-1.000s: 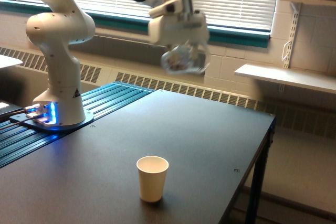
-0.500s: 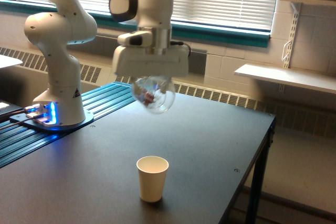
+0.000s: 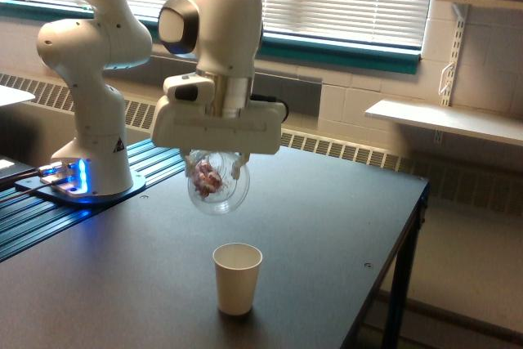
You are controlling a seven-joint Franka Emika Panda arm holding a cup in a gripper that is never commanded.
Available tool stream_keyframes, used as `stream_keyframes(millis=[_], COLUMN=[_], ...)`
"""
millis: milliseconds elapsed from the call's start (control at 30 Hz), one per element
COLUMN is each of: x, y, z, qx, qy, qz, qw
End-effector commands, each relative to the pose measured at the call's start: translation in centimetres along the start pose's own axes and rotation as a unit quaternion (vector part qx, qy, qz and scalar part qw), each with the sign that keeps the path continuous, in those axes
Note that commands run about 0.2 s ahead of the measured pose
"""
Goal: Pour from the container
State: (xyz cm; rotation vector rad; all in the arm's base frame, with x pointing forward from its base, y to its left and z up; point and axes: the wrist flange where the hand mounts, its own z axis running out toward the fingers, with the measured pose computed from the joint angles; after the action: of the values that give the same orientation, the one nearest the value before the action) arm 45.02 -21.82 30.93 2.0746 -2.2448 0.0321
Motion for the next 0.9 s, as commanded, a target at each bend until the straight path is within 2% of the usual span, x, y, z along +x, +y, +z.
stream_keyframes(millis=[33,600,733,833,900], x=[-0.1,-1.6,-1.8,-1.8,-1.8], y=[-1.4,-2.8,-2.7,-2.6,-2.5], z=[0.4,1.6,1.9,2.1,2.3], qx=[-0.018,-0.046,-0.047,-0.038,-0.044], qy=[-0.015,-0.082,-0.105,-0.130,-0.137], qz=[-0.004,-0.001,0.000,-0.002,-0.004], qw=[0.9997,0.9956,0.9934,0.9908,0.9896])
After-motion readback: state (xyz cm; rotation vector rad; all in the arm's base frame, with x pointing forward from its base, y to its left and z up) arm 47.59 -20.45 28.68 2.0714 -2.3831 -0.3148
